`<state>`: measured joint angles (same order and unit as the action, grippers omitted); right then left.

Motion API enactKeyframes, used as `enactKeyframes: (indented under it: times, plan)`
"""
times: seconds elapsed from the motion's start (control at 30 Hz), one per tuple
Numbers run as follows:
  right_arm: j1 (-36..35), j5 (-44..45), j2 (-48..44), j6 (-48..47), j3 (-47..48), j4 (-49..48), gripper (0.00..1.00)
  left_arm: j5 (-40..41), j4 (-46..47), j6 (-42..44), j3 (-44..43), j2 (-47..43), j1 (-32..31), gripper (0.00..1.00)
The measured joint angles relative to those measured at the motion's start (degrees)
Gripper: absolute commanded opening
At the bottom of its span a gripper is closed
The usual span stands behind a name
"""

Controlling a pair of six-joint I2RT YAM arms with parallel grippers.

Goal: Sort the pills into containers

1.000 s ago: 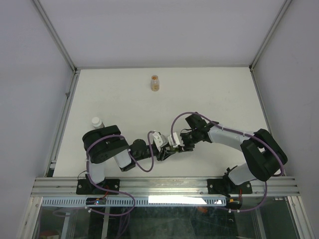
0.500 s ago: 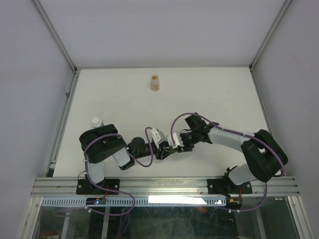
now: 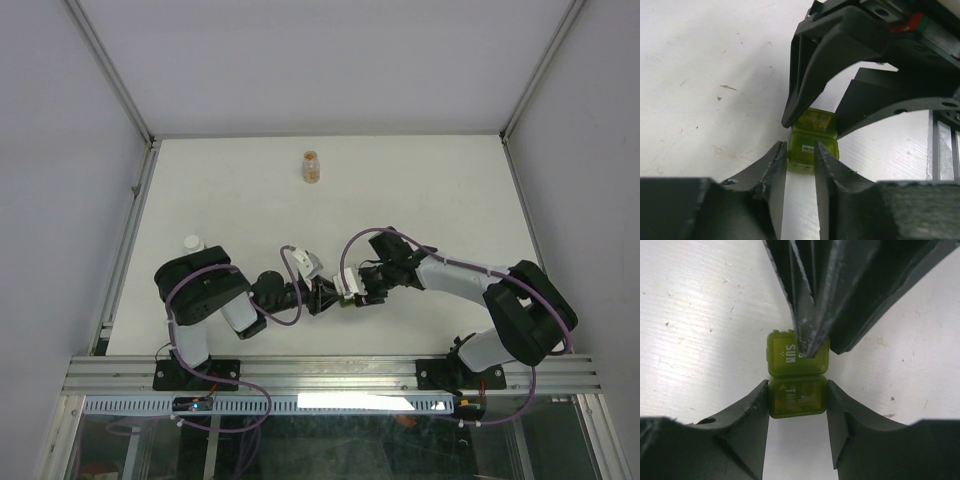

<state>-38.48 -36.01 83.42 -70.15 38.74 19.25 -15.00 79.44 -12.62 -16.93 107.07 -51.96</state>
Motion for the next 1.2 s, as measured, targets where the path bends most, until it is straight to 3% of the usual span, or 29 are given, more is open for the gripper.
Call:
enactKeyframes:
  times: [0.2,0.4,0.73,1.0,1.2]
  plan:
    - [-0.07,0.02,0.00,0.46,0.09,-0.20,0.04,-0.74,2.05,2.14,2.64,-2.14,0.15,0.66]
    - [0.00,0.04,0.00,0.48,0.20,0.07,0.05,-0.92,3.28,8.98,5.68,-3.26,0.13,0.79]
    - [0.15,0.00,0.02,0.66,0.50,1.16,0.06,-1.36,4.31,19.98,5.49,-1.33,-3.04,0.81]
    - [0.20,0.00,0.02,0.90,0.57,1.57,0.06,1.11,4.55,23.56,2.23,4.46,-4.33,0.67]
    - [0.22,-0.02,0.04,1.11,0.57,1.57,0.06,2.82,4.70,23.71,0.33,6.27,-5.09,0.65]
